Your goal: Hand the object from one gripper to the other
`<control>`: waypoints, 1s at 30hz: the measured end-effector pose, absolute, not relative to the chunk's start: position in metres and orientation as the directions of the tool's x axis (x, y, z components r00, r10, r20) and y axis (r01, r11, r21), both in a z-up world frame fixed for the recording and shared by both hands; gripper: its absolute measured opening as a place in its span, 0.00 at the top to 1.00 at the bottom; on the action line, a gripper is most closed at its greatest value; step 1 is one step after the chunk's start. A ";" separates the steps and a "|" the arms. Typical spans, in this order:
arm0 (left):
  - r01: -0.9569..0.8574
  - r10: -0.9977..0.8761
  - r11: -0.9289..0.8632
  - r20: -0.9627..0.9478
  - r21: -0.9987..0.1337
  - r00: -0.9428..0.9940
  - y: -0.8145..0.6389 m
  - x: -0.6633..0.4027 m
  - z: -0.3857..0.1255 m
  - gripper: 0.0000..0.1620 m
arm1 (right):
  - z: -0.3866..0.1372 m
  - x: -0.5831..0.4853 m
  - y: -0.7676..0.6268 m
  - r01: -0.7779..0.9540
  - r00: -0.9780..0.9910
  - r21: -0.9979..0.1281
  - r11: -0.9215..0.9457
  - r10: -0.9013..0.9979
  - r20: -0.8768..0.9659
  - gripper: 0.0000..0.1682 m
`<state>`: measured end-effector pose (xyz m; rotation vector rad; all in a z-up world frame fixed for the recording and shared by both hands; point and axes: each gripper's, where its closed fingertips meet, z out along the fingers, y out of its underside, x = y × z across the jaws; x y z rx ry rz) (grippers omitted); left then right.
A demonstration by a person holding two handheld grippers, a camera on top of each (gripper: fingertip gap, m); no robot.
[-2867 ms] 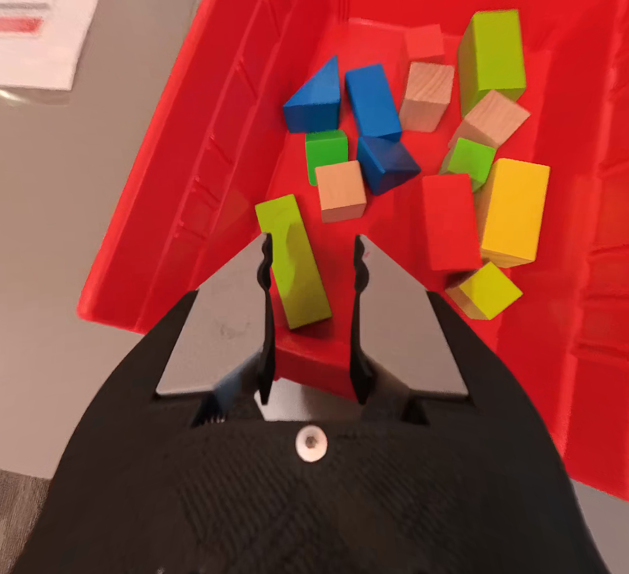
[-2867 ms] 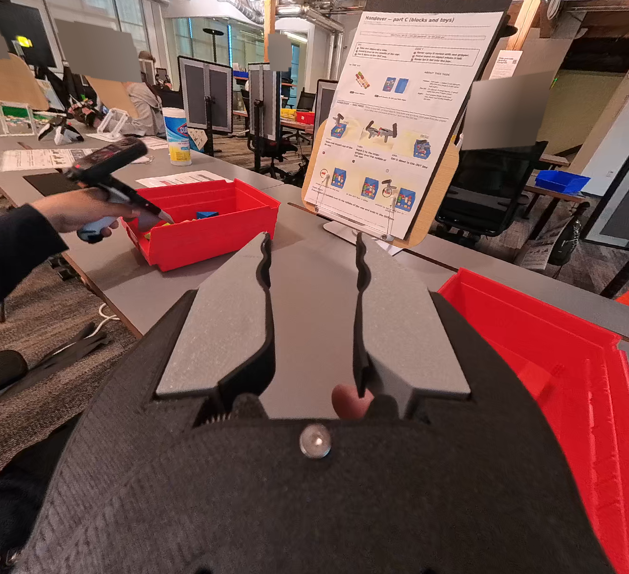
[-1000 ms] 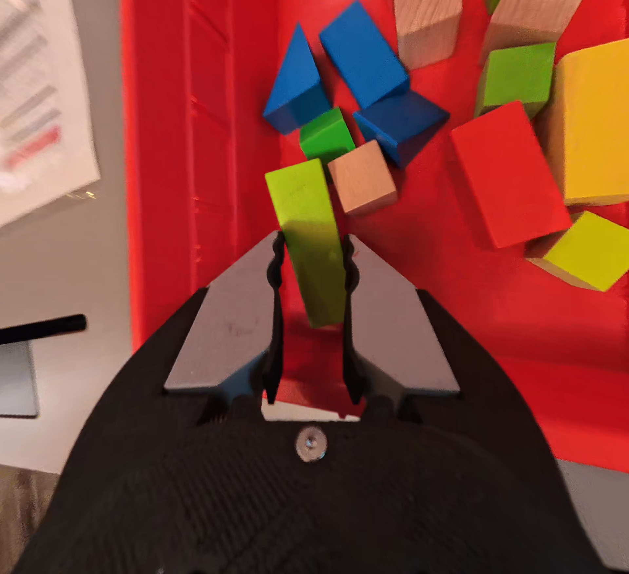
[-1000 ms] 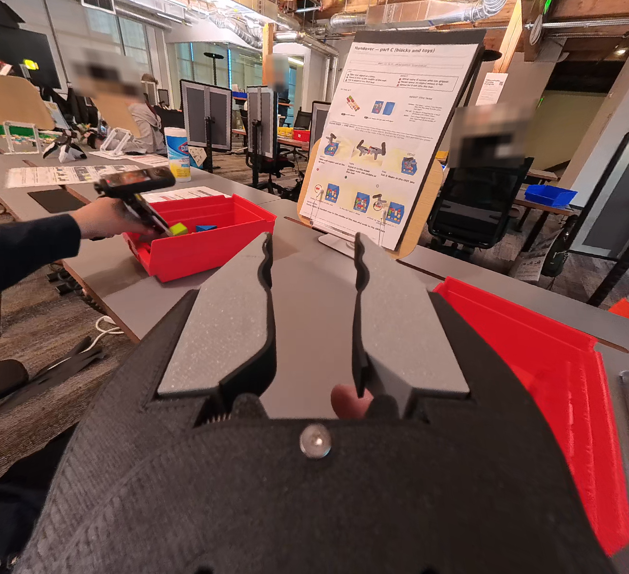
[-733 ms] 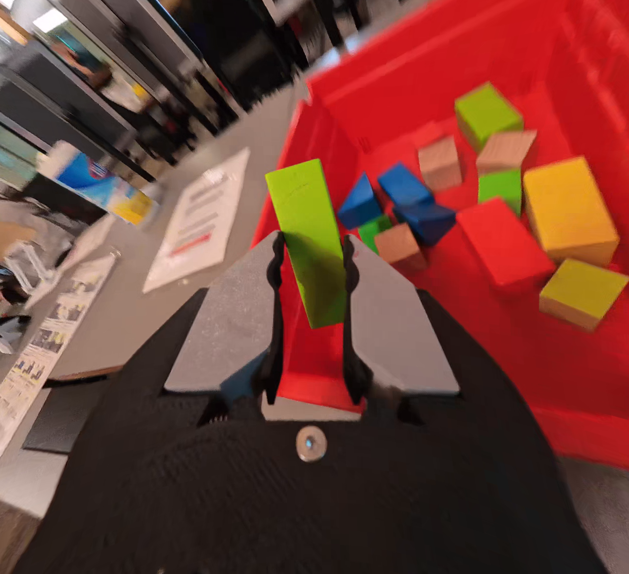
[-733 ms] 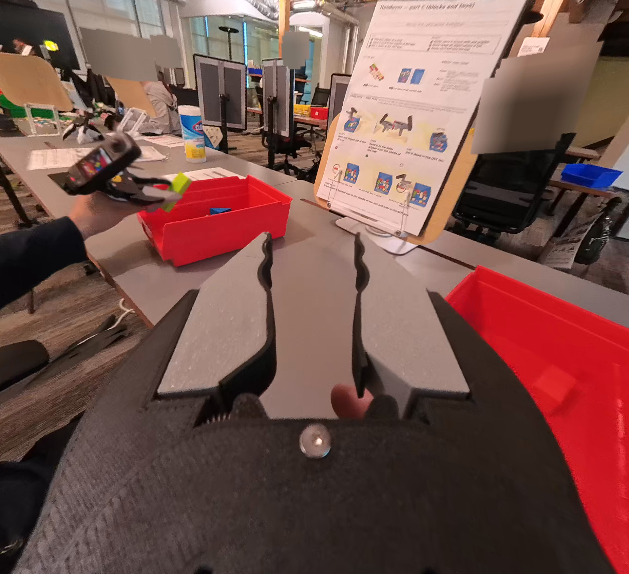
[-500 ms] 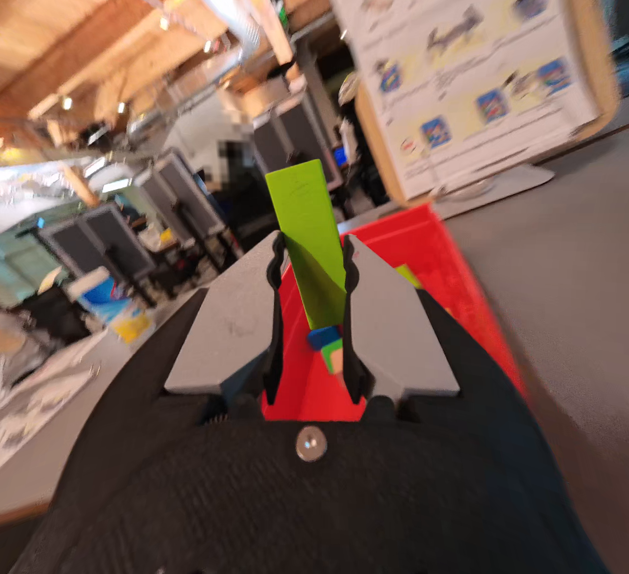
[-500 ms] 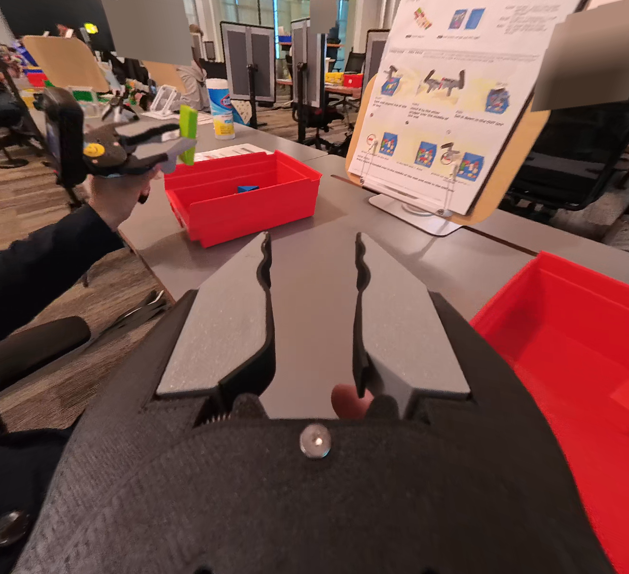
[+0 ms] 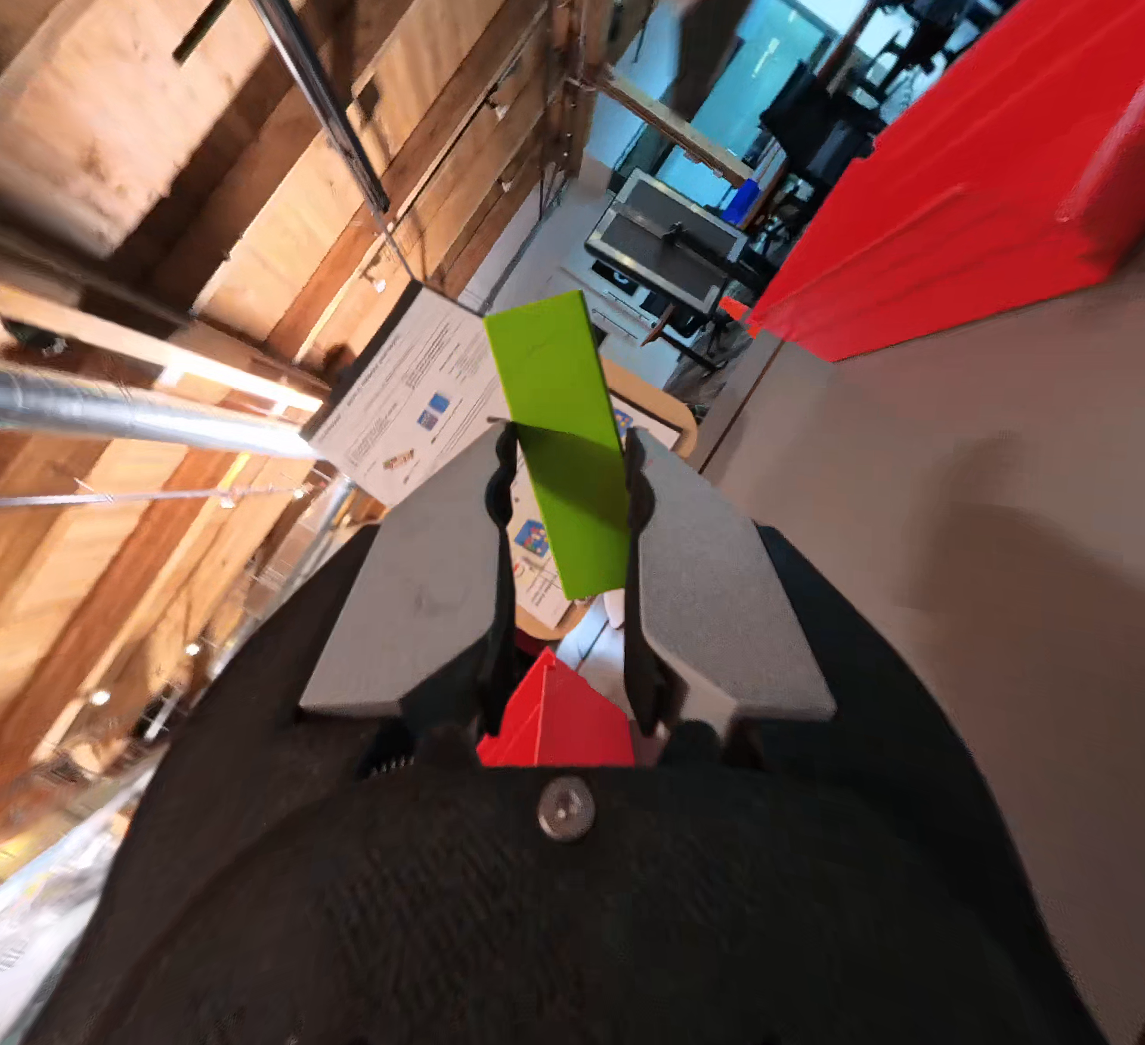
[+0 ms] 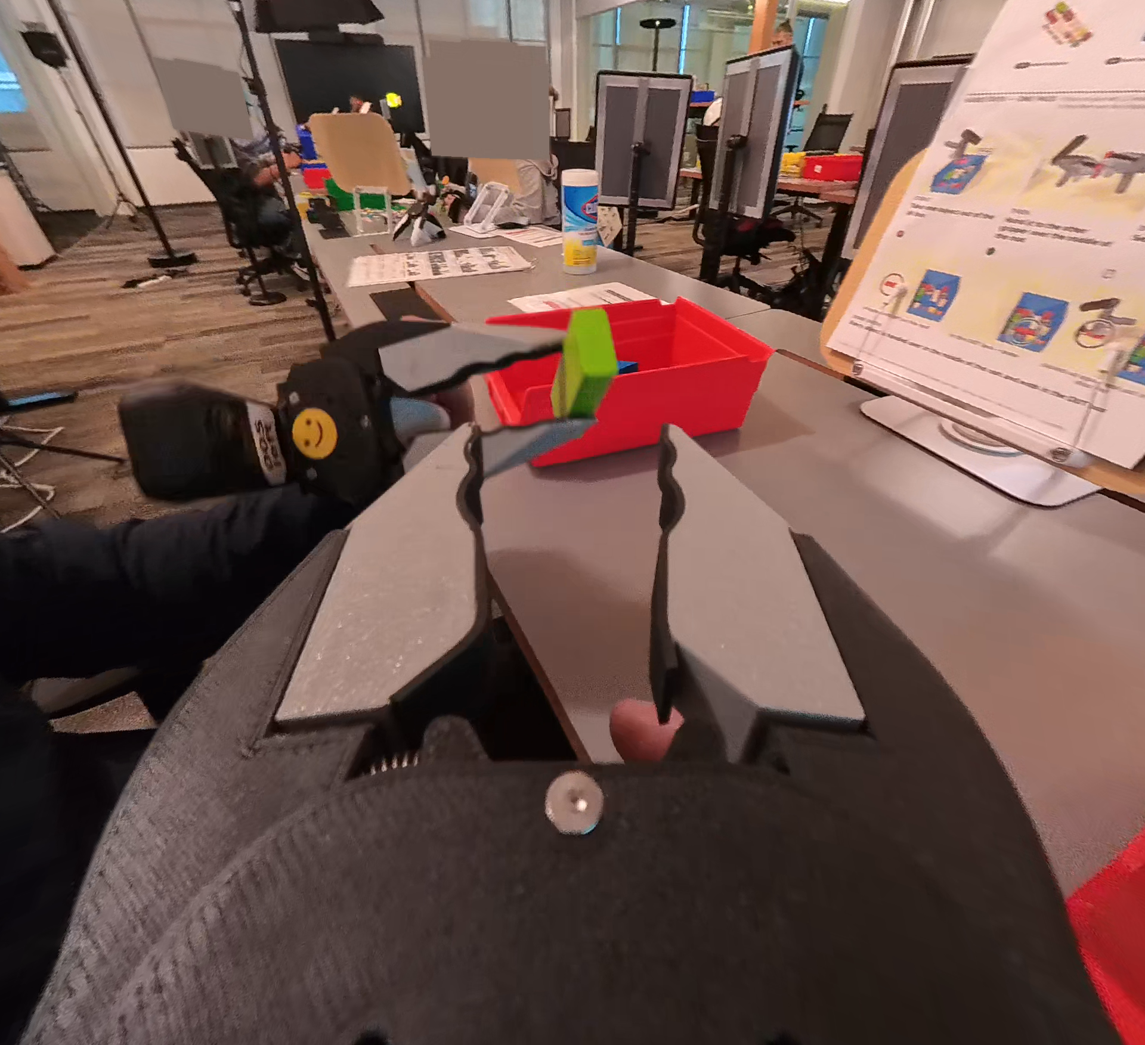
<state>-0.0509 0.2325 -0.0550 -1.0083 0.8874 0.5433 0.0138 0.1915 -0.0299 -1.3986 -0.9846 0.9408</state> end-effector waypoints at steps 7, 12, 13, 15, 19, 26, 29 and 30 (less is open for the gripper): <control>-0.739 -0.021 0.548 -0.890 -0.391 0.456 0.210 -0.011 -0.070 0.80 | -0.043 0.002 0.195 0.092 0.356 -0.996 -0.023 0.934 0.011 0.65; -0.747 0.029 0.590 -0.916 -0.307 0.399 0.197 0.002 -0.073 0.80 | -0.057 -0.008 0.194 0.147 0.330 -0.989 -0.031 0.944 0.019 0.68; -0.748 0.024 0.589 -0.918 -0.306 0.395 0.196 0.003 -0.075 0.80 | -0.062 -0.011 0.191 0.166 0.310 -0.986 -0.031 0.950 0.022 0.70; -0.748 0.021 0.589 -0.921 -0.304 0.390 0.197 0.003 -0.076 0.80 | -0.066 -0.016 0.186 0.178 0.272 -0.983 -0.039 0.962 0.011 0.75; -0.759 0.005 0.572 -0.924 -0.312 0.383 0.202 0.000 -0.081 0.80 | -0.071 -0.018 0.188 0.206 0.282 -0.978 -0.017 0.958 0.043 0.81; -0.757 -0.041 0.556 -0.921 -0.343 0.388 0.206 0.001 -0.087 0.81 | -0.077 -0.013 0.202 0.250 0.341 -0.968 -0.005 0.936 0.083 0.92; -0.763 -0.035 0.541 -0.916 -0.355 0.401 0.209 -0.002 -0.086 0.83 | -0.072 -0.004 0.213 0.231 0.384 -0.973 -0.007 0.920 0.085 0.92; -0.765 -0.011 0.536 -0.909 -0.357 0.416 0.210 -0.006 -0.083 0.90 | -0.069 0.006 0.221 0.234 0.424 -0.972 0.001 0.900 0.103 0.92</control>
